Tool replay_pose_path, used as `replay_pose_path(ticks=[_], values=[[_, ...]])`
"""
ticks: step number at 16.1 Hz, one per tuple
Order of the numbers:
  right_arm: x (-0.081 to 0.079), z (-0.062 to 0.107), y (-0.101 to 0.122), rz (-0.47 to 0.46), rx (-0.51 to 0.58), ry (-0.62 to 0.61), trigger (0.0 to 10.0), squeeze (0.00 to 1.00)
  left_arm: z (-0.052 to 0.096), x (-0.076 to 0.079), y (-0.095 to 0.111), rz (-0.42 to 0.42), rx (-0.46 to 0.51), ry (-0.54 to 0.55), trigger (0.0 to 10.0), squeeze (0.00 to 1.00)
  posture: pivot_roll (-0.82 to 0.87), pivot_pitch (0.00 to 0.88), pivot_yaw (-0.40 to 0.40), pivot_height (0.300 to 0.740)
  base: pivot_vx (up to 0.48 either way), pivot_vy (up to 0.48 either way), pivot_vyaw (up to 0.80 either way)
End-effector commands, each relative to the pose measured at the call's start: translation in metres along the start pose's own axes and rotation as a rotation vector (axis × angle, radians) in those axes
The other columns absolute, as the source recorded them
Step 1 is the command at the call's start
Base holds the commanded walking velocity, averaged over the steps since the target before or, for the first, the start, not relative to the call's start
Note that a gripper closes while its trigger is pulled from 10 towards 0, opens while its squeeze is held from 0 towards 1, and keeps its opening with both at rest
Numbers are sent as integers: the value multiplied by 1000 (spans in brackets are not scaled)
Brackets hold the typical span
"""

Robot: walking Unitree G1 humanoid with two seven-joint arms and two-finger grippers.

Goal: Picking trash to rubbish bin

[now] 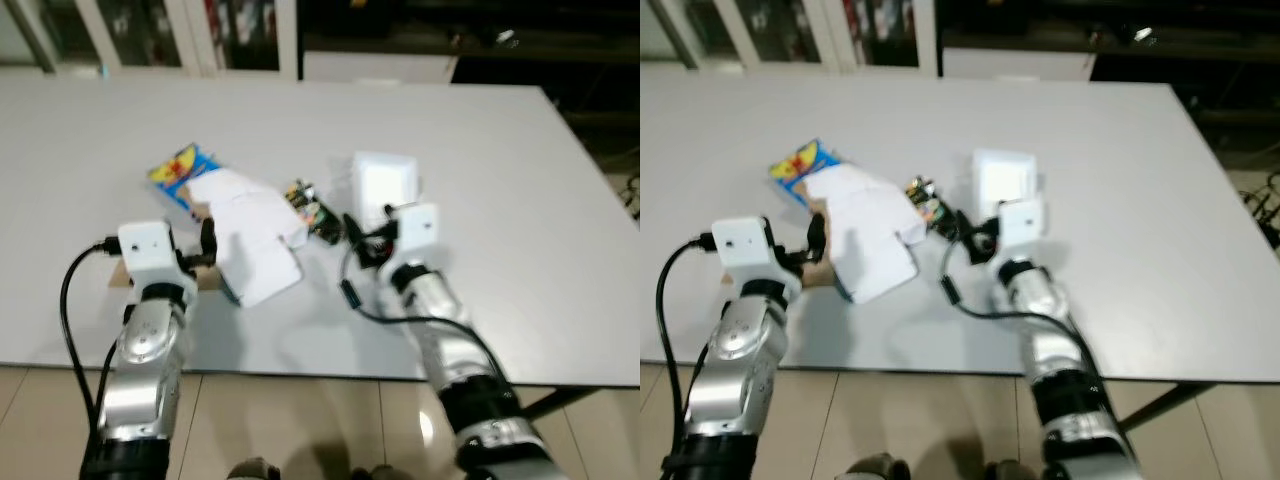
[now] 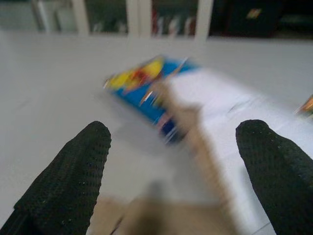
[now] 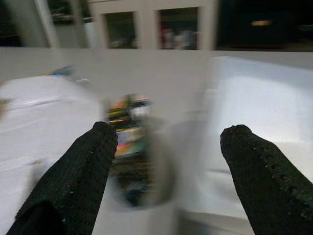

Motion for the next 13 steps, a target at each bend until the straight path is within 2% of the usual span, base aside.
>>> replay_pose_path(ticks=[1,6,7,9,13], values=[[4,1,2,2,4,-12,10000,0,1,-2,-5,-14,-30,11,10000,0,-7,98,26,740,0,0,0],[3,0,2,0,3,-9,10000,0,-2,0,-11,-20,-92,-37,10000,0,-3,96,27,740,0,0,0],[2,0,1,-1,2,-4,10000,0,-3,2,-14,-15,-135,-85,10000,0,5,97,26,740,0,0,0],[2,-1,2,-4,2,-6,10000,0,-5,2,-20,-45,-194,-135,10000,0,6,98,37,740,0,0,0],[3,1,0,-7,-3,-9,10000,0,-4,2,-28,-96,-252,-215,10000,0,8,106,44,740,0,0,0]])
Point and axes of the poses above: a point about 5 cm out from each wrist's last joint towards the gripper, its own z axis pointing back from the gripper into the wrist, its own y axis along the axis of the wrist's last joint, x = y × z, the point moved 3 cm from there along -z, pointing out of the wrist towards the gripper, and after that the axes turned 12 degrees about -z, right-handed, at the moved point
